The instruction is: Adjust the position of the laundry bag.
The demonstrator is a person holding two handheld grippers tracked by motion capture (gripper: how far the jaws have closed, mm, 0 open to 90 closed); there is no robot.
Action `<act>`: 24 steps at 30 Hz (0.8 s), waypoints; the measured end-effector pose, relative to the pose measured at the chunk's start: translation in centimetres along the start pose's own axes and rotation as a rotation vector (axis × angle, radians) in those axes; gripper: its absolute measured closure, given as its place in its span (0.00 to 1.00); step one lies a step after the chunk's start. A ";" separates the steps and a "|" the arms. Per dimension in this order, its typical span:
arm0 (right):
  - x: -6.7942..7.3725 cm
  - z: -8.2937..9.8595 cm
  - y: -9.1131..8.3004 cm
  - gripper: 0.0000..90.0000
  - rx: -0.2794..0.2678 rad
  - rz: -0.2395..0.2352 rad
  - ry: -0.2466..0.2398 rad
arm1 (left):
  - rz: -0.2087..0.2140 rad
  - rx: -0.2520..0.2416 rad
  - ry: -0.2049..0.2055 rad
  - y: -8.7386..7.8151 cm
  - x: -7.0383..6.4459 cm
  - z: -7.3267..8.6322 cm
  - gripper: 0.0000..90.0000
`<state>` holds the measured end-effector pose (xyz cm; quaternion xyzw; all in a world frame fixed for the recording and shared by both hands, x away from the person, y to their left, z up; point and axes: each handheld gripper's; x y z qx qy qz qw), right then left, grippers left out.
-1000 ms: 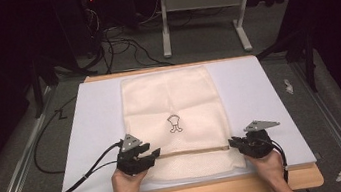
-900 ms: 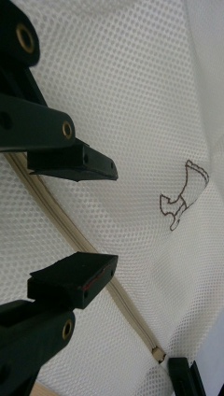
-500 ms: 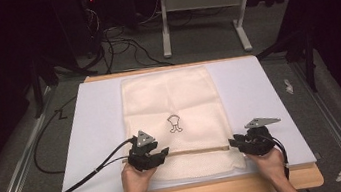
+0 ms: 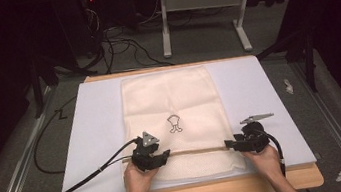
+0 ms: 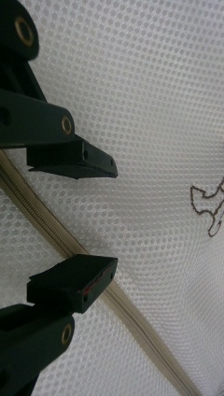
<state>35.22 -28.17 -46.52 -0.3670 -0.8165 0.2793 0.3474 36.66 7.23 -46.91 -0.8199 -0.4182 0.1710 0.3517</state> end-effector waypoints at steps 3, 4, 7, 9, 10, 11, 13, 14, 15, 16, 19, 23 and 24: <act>-0.1 -0.3 0.1 0.56 0.006 -0.028 0.021 | -0.003 0.005 -0.001 0.3 0.0 0.1 0.56; -0.2 -0.4 0.2 0.56 0.014 -0.045 0.035 | -0.007 0.005 -0.002 0.4 -0.1 0.1 0.56; -0.1 -0.6 0.3 0.56 0.021 -0.068 0.050 | -0.013 0.006 0.002 0.4 -0.2 0.1 0.56; -0.1 -0.6 0.2 0.56 0.027 -0.074 0.052 | -0.018 0.005 0.009 0.4 -0.3 0.2 0.56; -0.2 -0.5 0.2 0.56 0.031 -0.084 0.060 | -0.020 0.004 0.009 0.5 -0.3 0.2 0.56; -0.3 -0.5 0.1 0.56 0.033 -0.092 0.064 | -0.024 0.003 0.010 0.5 -0.3 0.2 0.56; -0.5 -0.3 -0.2 0.57 0.044 -0.115 0.080 | -0.031 -0.001 0.013 0.5 -0.4 0.3 0.57; -0.5 -0.3 -0.2 0.57 0.044 -0.115 0.080 | -0.033 -0.003 0.016 0.5 -0.4 0.3 0.57; -0.5 -0.3 -0.2 0.58 0.042 -0.119 0.082 | -0.033 -0.004 0.016 0.5 -0.4 0.3 0.57; -0.4 -0.4 0.0 0.59 0.033 -0.135 0.087 | -0.033 -0.007 0.012 0.5 -0.4 0.3 0.57; -0.2 -0.7 0.5 0.60 0.021 -0.163 0.087 | -0.032 -0.008 0.012 0.5 -0.4 0.3 0.57; -0.1 -0.8 0.4 0.67 0.013 -0.170 0.078 | -0.036 -0.010 0.014 0.5 -0.5 0.4 0.57; -0.2 -0.8 0.3 0.69 0.021 -0.172 0.079 | -0.037 -0.010 0.014 0.5 -0.5 0.4 0.57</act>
Point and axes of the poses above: each handheld gripper's, and its own axes: y roughly forward along the jaws, z roughly out of its underside, x roughly to its left, and after that the axes turned 9 degrees about -z, right-handed
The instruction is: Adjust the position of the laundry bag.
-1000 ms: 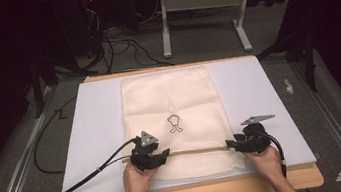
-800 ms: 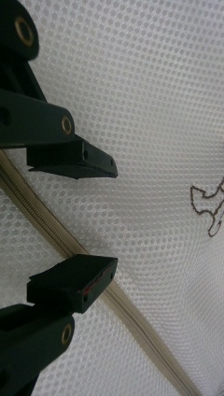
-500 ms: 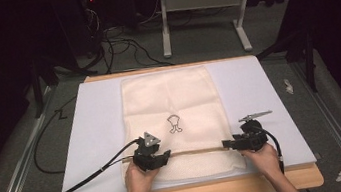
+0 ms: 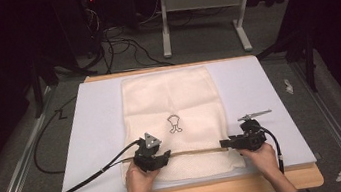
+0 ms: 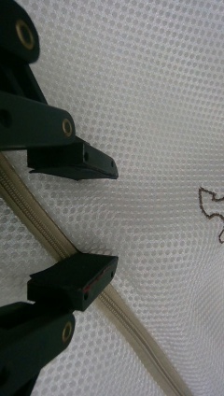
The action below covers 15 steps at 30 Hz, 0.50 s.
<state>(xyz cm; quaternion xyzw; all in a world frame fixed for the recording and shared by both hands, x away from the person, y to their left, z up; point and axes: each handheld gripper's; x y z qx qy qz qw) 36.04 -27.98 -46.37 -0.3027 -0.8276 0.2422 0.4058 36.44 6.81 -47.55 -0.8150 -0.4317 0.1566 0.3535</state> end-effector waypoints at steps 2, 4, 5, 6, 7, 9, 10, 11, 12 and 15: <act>-0.1 0.1 -0.1 0.72 0.005 0.002 -0.001 | -0.003 0.000 -0.002 0.0 0.0 0.0 0.57; -0.2 0.2 -0.4 0.79 0.016 0.009 -0.006 | -0.007 0.001 -0.003 0.0 -0.1 0.0 0.57; -0.3 0.3 -0.5 0.84 0.018 0.012 -0.005 | -0.005 0.002 -0.004 0.0 0.0 0.0 0.57; -0.2 0.3 -0.5 0.89 0.016 0.022 -0.023 | -0.002 0.009 -0.003 0.0 0.0 -0.1 0.57; -0.2 0.3 -0.5 0.89 0.016 0.022 -0.023 | -0.002 0.009 -0.003 0.0 0.0 -0.1 0.57; 0.0 0.2 -0.3 0.92 0.018 0.018 -0.040 | 0.009 0.015 -0.008 0.0 0.1 -0.3 0.56; 0.0 0.1 -0.4 0.92 0.015 0.016 -0.043 | 0.003 0.009 0.000 0.0 0.2 -0.3 0.55; 0.1 0.1 -0.4 0.92 0.007 0.017 -0.047 | 0.009 0.006 -0.003 -0.1 0.2 -0.3 0.54; 0.2 0.1 -0.5 0.92 -0.003 0.015 -0.047 | 0.014 0.004 -0.007 -0.1 0.1 -0.3 0.54; 0.2 0.1 -0.7 0.93 -0.014 0.014 -0.053 | 0.048 -0.008 -0.024 -0.4 0.1 -0.5 0.52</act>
Point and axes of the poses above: each handheld gripper's, and its own axes: y roughly forward along the jaws, z roughly out of its underside, x roughly to its left, and after that the axes turned 9 degrees about -z, right-handed
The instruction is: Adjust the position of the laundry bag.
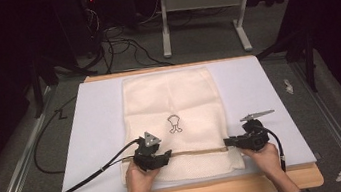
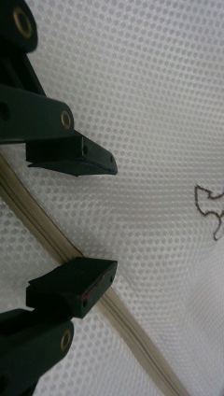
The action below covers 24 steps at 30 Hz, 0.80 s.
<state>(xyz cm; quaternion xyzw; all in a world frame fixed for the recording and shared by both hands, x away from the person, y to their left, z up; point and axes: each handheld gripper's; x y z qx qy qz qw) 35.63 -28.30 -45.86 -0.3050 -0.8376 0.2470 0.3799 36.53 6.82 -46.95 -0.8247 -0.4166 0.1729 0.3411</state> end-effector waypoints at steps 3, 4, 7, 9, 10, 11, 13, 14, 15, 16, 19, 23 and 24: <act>0.3 -0.1 0.1 0.93 0.000 0.000 -0.007 | 0.038 -0.014 -0.003 -0.4 -0.4 -0.3 0.53; 0.3 -0.1 0.1 0.93 0.000 0.000 -0.007 | 0.038 -0.014 -0.003 -0.4 -0.4 -0.3 0.53; 0.7 -0.3 0.4 0.93 0.001 -0.003 -0.022 | 0.074 -0.025 -0.015 -0.6 -0.6 -0.7 0.54; 0.8 -0.4 0.5 0.93 0.002 -0.004 -0.026 | 0.077 -0.022 -0.017 -0.6 -0.6 -0.7 0.54; 0.9 -0.4 0.6 0.93 -0.002 -0.006 -0.028 | 0.075 -0.018 -0.018 -0.6 -0.5 -0.7 0.55; 1.1 -0.6 0.8 0.93 0.000 -0.007 -0.033 | 0.079 -0.014 -0.017 -0.5 -0.6 -0.7 0.55; 1.1 -0.6 0.8 0.93 0.003 -0.007 -0.034 | 0.083 -0.012 -0.019 -0.5 -0.6 -0.7 0.55; 1.2 -0.7 0.9 0.93 -0.001 -0.009 -0.036 | 0.083 -0.012 -0.019 -0.5 -0.6 -0.7 0.55; 1.5 -0.9 1.0 0.93 -0.001 -0.013 -0.042 | 0.085 -0.009 -0.017 -0.6 -0.6 -0.8 0.55; 1.5 -0.9 1.0 0.93 -0.001 -0.013 -0.042 | 0.085 -0.009 -0.017 -0.6 -0.6 -0.8 0.55; 1.9 -1.2 1.3 0.93 -0.004 -0.018 -0.046 | 0.083 0.000 0.029 -0.7 -1.4 -1.2 0.55; 2.4 -1.6 1.7 0.93 -0.011 -0.030 -0.067 | 0.128 -0.009 0.032 -0.7 -2.2 -2.1 0.55; 2.5 -1.7 1.7 0.93 -0.013 -0.033 -0.066 | 0.158 -0.010 0.017 -0.5 -2.4 -2.4 0.56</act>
Point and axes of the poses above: each handheld gripper's, and its own axes: y roughly forward along the jaws, z roughly out of its underside, x roughly to its left, and after that the axes turned 9 degrees about -z, right-handed
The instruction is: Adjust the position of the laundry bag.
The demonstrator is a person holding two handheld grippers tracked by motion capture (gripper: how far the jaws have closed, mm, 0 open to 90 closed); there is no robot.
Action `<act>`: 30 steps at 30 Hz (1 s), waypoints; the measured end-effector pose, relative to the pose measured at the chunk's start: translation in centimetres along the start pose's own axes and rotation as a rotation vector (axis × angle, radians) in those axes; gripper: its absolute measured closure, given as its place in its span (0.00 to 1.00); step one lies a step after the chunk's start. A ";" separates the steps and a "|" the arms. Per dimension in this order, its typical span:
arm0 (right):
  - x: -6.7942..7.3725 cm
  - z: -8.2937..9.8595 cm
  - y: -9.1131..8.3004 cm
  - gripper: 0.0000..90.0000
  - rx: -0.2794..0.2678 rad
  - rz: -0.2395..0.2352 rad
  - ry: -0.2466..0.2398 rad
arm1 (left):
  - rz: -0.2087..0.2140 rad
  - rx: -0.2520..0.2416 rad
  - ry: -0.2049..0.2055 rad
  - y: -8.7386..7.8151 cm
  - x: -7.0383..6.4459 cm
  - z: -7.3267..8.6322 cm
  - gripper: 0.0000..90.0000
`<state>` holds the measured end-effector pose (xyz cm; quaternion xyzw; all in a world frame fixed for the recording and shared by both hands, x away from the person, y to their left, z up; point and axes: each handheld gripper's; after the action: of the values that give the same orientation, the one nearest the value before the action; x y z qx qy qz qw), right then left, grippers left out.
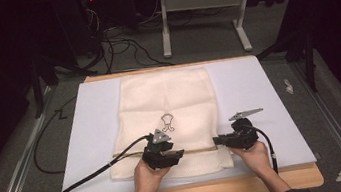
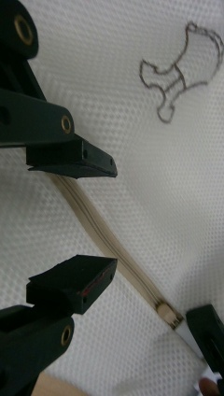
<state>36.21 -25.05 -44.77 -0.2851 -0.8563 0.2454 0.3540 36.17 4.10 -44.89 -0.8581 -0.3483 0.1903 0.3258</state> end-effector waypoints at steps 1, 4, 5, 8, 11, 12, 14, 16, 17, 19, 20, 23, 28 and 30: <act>0.1 -0.1 0.0 0.93 -0.001 -0.001 -0.009 | 0.000 0.000 0.000 0.0 0.0 0.0 0.56; 0.2 -0.2 0.1 0.93 -0.002 -0.003 -0.013 | -0.002 0.013 0.025 0.4 -0.7 -0.4 0.57; 0.2 -0.3 0.1 0.93 -0.004 -0.005 -0.012 | 0.009 0.012 0.025 0.5 -0.9 -0.6 0.57; 0.6 -0.5 0.2 0.93 -0.015 -0.010 -0.022 | 0.037 0.021 0.047 1.0 -1.7 -1.3 0.58; 0.7 -0.6 0.3 0.93 -0.016 -0.011 -0.029 | 0.040 0.018 0.048 1.3 -2.1 -1.6 0.59; 0.8 -0.6 0.3 0.93 -0.017 -0.013 -0.030 | 0.052 0.020 0.049 1.5 -2.3 -1.8 0.60; 0.9 -0.7 0.5 0.93 -0.022 -0.016 -0.036 | 0.081 0.010 0.032 1.7 -2.5 -2.0 0.61; 1.0 -0.8 0.6 0.93 -0.024 -0.018 -0.036 | 0.077 0.017 0.045 1.8 -2.7 -2.1 0.62; 1.1 -0.9 0.7 0.93 -0.022 -0.020 -0.035 | 0.086 0.022 0.057 2.0 -3.3 -2.3 0.63; 1.3 -1.0 0.8 0.93 -0.023 -0.020 -0.044 | 0.091 0.022 0.067 2.1 -3.5 -2.3 0.63; 1.3 -1.0 0.8 0.93 -0.023 -0.020 -0.044 | 0.104 0.019 0.053 2.2 -3.6 -2.3 0.64; 1.6 -1.1 0.9 0.93 -0.030 -0.021 -0.052 | 0.103 0.031 0.049 2.6 -3.5 -2.2 0.64; 1.9 -1.2 1.0 0.93 -0.030 -0.023 -0.056 | 0.126 0.030 0.044 3.0 -3.7 -2.0 0.66; 2.0 -1.3 1.1 0.93 -0.034 -0.025 -0.064 | 0.130 0.031 0.031 3.2 -3.7 -1.9 0.67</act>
<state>36.36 -22.63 -43.71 -0.2723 -0.8747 0.2351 0.3246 36.25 -1.11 -45.35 -0.8766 -0.2837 0.2031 0.3315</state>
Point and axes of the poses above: each handheld gripper's, and its own axes: y roughly forward along the jaws, z roughly out of its underside, x roughly to its left, and after that the axes turned 9 degrees about -z, right-handed
